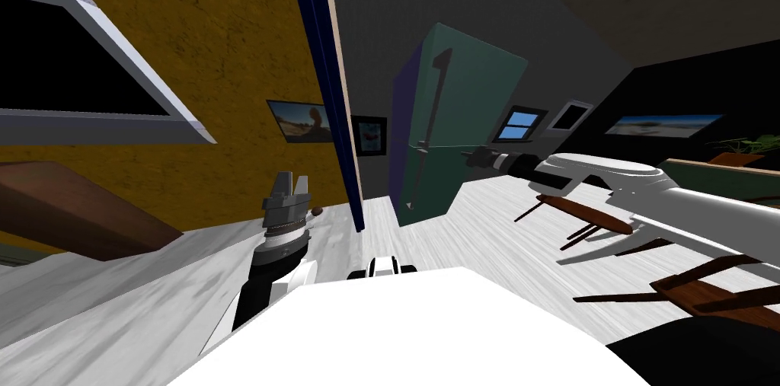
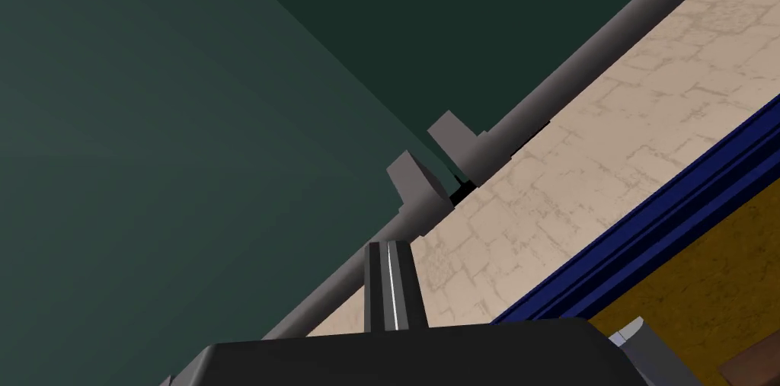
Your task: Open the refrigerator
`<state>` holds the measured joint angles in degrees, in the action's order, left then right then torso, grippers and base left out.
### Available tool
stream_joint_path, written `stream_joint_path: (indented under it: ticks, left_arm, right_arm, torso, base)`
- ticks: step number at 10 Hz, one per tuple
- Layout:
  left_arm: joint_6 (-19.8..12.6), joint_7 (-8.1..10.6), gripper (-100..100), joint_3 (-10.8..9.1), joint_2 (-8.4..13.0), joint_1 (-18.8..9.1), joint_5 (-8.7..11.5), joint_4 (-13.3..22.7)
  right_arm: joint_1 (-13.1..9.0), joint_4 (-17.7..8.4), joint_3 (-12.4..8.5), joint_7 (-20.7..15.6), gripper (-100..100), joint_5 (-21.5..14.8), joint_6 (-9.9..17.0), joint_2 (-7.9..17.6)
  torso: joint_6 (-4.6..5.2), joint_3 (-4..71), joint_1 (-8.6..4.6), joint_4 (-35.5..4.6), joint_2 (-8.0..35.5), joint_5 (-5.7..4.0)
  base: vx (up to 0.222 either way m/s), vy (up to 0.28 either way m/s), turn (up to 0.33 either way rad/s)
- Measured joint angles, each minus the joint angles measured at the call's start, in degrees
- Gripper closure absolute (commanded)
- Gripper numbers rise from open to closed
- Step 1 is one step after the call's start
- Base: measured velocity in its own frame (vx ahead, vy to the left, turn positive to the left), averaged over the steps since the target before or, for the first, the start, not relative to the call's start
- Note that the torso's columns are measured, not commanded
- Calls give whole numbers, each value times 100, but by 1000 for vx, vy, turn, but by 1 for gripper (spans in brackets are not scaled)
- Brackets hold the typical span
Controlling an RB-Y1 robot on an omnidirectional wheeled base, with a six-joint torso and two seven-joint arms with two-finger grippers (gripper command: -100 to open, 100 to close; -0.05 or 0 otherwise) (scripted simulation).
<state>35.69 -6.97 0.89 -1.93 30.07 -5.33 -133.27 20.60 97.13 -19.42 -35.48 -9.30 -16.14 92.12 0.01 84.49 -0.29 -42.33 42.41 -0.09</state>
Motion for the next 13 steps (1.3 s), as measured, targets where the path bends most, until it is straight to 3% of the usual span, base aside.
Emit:
stream_joint_path:
  ticks: [2,3,4,5,7,10,11,13]
  left_arm:
    - [0,0,0,1,-1,2,0,0]
    - [1,0,0,1,-1,1,0,-1]
    - [0,0,0,0,0,1,0,0]
    - [0,0,0,1,-2,2,0,0]
    - [2,0,0,5,-5,4,-1,-2]
    - [2,0,0,4,-4,5,-1,-2]
    - [2,0,0,4,-4,4,-1,-2]
    - [1,0,0,4,-4,4,-1,-1]
  right_arm:
    - [5,205,-20,-10,100,42,-57,39]
    - [187,350,-228,12,100,53,-147,54]
    - [93,493,-157,-15,100,89,-207,62]
    - [77,509,-139,-27,-100,94,-216,63]
    - [27,340,-79,-6,-100,90,-126,95]
    - [86,205,-120,44,-100,56,57,119]
    - [33,97,-52,34,-100,45,107,104]
    - [172,-35,-170,73,-100,5,213,103]
  torso:
    - [-4,34,47,17,-51,16]
    - [-3,17,34,9,-21,12]
    - [-1,1,21,1,-1,7]
    - [-1,13,66,6,-25,17]
    - [-8,42,126,21,-63,44]
    - [-1,16,11,8,-26,3]
    - [0,7,17,5,-10,3]
    - [1,-4,25,-2,7,8]
  base:
    - [-114,-243,-2]
    - [-178,-283,8]
    - [-75,-131,12]
    - [52,108,25]
    - [108,212,10]
    - [163,219,23]
    - [140,224,17]
    - [120,217,18]
